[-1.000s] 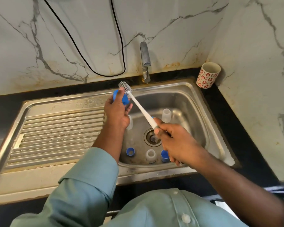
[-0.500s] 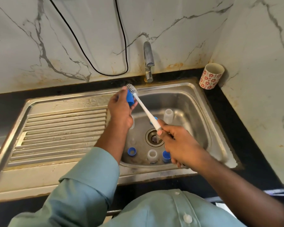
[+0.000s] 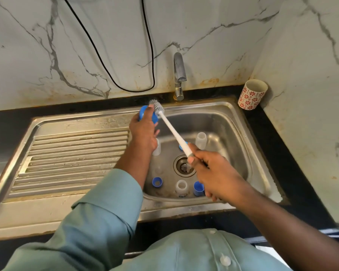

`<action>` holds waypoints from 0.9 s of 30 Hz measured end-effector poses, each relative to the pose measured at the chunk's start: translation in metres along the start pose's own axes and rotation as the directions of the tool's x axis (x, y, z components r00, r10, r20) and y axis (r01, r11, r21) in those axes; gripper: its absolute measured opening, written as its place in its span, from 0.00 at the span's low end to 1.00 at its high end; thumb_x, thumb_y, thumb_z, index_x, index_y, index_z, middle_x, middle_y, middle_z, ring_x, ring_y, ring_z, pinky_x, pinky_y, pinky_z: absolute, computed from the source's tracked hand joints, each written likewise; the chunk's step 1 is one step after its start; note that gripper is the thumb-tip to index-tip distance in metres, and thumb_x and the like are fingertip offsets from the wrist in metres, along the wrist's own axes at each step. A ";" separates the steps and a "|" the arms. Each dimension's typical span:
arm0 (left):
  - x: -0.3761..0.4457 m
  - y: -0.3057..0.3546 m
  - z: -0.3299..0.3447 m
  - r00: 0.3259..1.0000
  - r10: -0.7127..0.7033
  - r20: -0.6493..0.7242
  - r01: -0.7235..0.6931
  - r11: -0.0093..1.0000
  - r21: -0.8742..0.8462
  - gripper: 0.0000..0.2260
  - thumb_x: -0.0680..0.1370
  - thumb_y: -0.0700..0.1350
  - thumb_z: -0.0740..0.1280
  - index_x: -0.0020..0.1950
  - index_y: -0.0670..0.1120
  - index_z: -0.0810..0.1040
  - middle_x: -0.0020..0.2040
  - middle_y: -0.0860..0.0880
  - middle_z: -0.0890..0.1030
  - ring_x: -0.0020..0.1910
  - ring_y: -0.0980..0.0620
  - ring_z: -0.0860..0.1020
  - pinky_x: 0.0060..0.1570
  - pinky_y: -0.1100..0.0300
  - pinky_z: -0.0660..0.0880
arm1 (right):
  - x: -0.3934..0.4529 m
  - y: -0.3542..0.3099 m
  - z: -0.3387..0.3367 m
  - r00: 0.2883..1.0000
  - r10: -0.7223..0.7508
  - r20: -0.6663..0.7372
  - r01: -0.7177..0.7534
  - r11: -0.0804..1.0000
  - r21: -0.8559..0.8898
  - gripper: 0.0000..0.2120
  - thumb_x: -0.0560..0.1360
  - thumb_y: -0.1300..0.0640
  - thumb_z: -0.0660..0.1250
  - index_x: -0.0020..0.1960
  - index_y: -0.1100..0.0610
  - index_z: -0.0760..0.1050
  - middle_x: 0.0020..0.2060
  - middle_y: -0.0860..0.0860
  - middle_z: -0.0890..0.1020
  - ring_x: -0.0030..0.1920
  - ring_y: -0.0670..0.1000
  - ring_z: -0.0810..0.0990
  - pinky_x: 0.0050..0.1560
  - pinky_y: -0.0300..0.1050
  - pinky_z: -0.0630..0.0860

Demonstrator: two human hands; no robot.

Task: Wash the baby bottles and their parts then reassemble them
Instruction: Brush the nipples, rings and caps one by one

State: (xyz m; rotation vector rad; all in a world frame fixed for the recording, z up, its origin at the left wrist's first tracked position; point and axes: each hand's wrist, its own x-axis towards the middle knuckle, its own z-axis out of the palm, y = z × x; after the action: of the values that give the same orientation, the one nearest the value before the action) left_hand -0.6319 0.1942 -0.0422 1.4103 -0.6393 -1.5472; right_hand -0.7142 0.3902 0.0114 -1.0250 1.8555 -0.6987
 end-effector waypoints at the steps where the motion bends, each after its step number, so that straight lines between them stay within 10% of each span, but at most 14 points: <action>1: -0.002 -0.003 0.002 1.000 -0.018 -0.001 0.017 0.999 -0.035 0.12 0.77 0.53 0.72 0.55 0.48 0.75 0.50 0.47 0.80 0.46 0.50 0.80 0.43 0.56 0.79 | 0.002 0.000 -0.001 1.000 -0.004 -0.015 0.004 1.000 -0.005 0.10 0.83 0.49 0.56 0.59 0.48 0.74 0.31 0.49 0.73 0.22 0.46 0.71 0.23 0.41 0.73; 11: -0.001 0.023 0.007 0.991 -0.130 0.018 0.124 0.893 -0.432 0.16 0.82 0.51 0.62 0.65 0.42 0.71 0.53 0.40 0.76 0.47 0.45 0.80 0.42 0.55 0.81 | -0.010 0.005 -0.002 0.998 -0.059 -0.028 0.058 0.998 -0.025 0.12 0.82 0.49 0.57 0.62 0.52 0.73 0.30 0.49 0.72 0.22 0.42 0.68 0.22 0.39 0.71; 23: -0.014 0.005 0.008 0.996 -0.004 0.090 0.007 0.999 -0.042 0.20 0.71 0.53 0.77 0.56 0.49 0.72 0.55 0.44 0.77 0.52 0.47 0.80 0.46 0.56 0.81 | -0.011 0.007 -0.008 1.000 0.002 -0.014 -0.001 0.999 0.047 0.08 0.82 0.49 0.58 0.58 0.41 0.73 0.30 0.49 0.74 0.23 0.47 0.72 0.25 0.43 0.74; 27: -0.011 0.004 0.007 0.997 -0.065 0.043 0.072 0.979 -0.188 0.12 0.75 0.51 0.73 0.49 0.46 0.74 0.54 0.43 0.78 0.51 0.45 0.81 0.46 0.53 0.83 | -0.008 0.007 -0.010 1.000 -0.001 -0.009 0.001 1.000 0.026 0.13 0.82 0.49 0.57 0.65 0.43 0.72 0.31 0.50 0.75 0.24 0.47 0.72 0.25 0.43 0.74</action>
State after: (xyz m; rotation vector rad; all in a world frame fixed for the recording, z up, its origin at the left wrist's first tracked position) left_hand -0.6389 0.2010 -0.0319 1.2741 -0.4552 -1.6458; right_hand -0.7231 0.4007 0.0136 -1.0077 1.8494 -0.7272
